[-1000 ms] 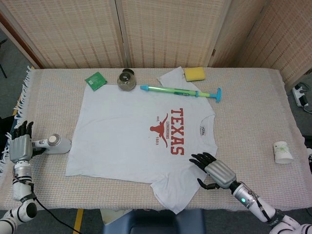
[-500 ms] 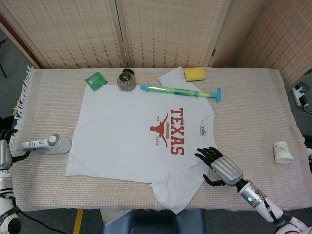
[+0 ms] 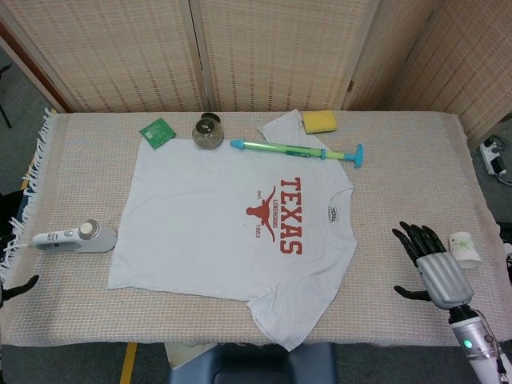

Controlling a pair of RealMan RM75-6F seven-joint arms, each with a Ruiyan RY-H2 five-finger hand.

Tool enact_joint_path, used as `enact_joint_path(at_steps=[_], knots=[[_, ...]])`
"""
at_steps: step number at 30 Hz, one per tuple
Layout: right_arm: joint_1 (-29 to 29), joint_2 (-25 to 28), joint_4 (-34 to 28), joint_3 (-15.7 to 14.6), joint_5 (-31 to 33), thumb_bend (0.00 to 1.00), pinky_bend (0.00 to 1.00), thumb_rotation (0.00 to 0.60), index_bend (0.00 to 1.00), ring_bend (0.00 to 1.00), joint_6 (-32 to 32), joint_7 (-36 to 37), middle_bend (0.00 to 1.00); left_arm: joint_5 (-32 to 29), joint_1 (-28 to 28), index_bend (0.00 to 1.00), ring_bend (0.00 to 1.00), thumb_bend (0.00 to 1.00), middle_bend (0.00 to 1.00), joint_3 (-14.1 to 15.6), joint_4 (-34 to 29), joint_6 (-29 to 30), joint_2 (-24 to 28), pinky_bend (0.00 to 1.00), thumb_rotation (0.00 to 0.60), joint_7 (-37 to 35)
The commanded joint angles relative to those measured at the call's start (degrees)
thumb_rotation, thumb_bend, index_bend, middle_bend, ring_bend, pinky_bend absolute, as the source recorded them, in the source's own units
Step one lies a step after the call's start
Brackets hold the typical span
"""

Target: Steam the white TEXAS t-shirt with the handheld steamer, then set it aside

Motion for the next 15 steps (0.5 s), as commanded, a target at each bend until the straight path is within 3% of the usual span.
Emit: enact_joint_path(at_steps=[1,8,15], knots=[[-3.82,-0.19,1.77,-0.83,-1.42,0.05,0.02,0.553,0.0,0.0,4.27,1.55,0.01,2.38,2.49,0.26,0.18,0.06,0.25,2.61,-4.0,2.97,1.72,0.17,0.6,2.44],[-7.75,-1.72,5.06,-1.51,-5.62,0.1,0.02,0.555,0.0,0.0,10.2,2.49,0.04,6.77,3.66,0.26,0.18,0.06,0.25,6.03,-8.31,3.47,4.42,0.15,0.6,3.19],[-8.66,-1.62,6.54,-1.29,-7.91,0.11,0.02,0.555,0.0,0.0,11.41,3.76,0.05,8.66,2.44,0.26,0.18,0.06,0.25,6.68,-7.15,1.66,5.35,0.15,0.6,2.87]])
